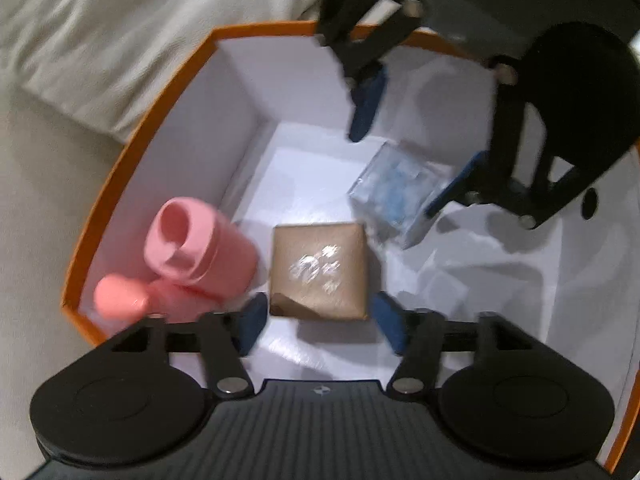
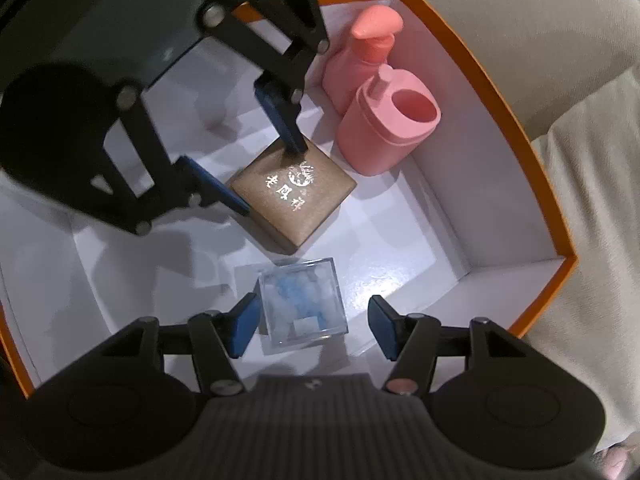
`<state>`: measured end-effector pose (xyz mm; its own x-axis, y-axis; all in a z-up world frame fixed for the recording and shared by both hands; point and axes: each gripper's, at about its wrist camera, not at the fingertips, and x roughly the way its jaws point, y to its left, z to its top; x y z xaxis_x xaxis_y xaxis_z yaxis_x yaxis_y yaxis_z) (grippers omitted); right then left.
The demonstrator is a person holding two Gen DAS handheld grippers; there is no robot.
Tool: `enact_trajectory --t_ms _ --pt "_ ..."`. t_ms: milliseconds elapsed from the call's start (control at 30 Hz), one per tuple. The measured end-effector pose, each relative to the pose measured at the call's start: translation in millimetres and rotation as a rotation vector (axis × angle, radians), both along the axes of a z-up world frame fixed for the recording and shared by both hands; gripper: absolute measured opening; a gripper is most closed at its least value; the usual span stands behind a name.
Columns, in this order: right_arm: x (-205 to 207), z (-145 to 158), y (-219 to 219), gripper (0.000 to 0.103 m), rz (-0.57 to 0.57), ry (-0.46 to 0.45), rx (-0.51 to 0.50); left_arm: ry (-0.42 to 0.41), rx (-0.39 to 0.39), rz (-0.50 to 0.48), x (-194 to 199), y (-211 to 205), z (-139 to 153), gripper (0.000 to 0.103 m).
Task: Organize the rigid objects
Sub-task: 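Lower the brown cube and clear box into the orange box and release, then withdraw both grippers from the orange box toward the loose items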
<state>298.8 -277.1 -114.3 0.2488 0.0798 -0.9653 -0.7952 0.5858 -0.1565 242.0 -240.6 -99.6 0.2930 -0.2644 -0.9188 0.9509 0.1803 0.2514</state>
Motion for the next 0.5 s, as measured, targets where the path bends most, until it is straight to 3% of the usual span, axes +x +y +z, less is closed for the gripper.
enact_trajectory --t_ms 67,167,233,300,500 --pt "-8.4 -2.3 5.2 0.059 0.012 -0.025 -0.015 0.008 0.014 0.023 2.4 2.7 0.4 0.076" --pt "-15.4 -5.8 7.9 0.049 0.013 -0.045 -0.046 0.051 0.042 0.051 7.7 2.6 -2.7 0.062" --pt "-19.1 -8.8 9.3 0.049 -0.007 -0.069 -0.067 0.077 0.055 0.055 10.5 1.0 -7.0 0.04" --pt "-21.8 -9.2 8.8 0.049 -0.028 -0.083 -0.07 0.087 0.055 0.043 8.3 -3.6 -9.1 0.031" --pt "-26.7 -5.9 0.1 0.045 -0.047 -0.119 -0.066 0.067 0.011 0.005 3.0 -10.3 -10.8 0.016"
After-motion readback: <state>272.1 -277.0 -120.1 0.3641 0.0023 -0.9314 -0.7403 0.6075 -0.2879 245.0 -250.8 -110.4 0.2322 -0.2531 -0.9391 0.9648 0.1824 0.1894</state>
